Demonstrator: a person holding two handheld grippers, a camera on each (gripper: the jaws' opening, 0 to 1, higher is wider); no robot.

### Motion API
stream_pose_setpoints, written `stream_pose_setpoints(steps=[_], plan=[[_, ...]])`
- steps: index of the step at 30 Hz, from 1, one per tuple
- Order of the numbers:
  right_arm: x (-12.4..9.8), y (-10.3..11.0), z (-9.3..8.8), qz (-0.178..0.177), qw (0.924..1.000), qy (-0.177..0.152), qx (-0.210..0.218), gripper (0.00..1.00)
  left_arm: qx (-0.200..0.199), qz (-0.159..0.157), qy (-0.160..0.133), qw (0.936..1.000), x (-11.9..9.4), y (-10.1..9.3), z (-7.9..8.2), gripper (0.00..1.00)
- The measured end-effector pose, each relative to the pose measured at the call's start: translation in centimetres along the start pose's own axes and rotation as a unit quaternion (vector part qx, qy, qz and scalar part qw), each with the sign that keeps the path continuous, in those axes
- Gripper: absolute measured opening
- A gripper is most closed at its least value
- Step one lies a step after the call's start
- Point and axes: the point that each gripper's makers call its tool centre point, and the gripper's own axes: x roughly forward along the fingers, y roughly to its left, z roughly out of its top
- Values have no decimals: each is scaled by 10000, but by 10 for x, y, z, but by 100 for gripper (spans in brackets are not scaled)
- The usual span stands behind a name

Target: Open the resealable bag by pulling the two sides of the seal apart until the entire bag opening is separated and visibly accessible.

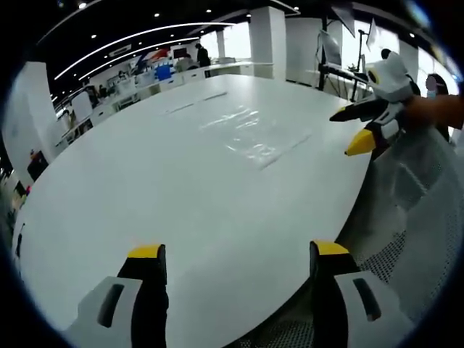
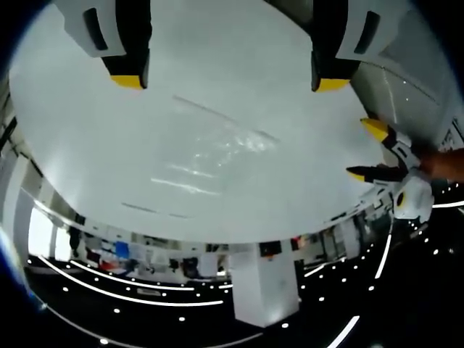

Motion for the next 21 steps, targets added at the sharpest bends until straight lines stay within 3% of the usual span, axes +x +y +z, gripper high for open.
stream_pose_setpoints(steps=[21], plan=[[0,-1,-2,-26,10000,32,59,92,-26,-27,39,10000,0,-1,-1,79]])
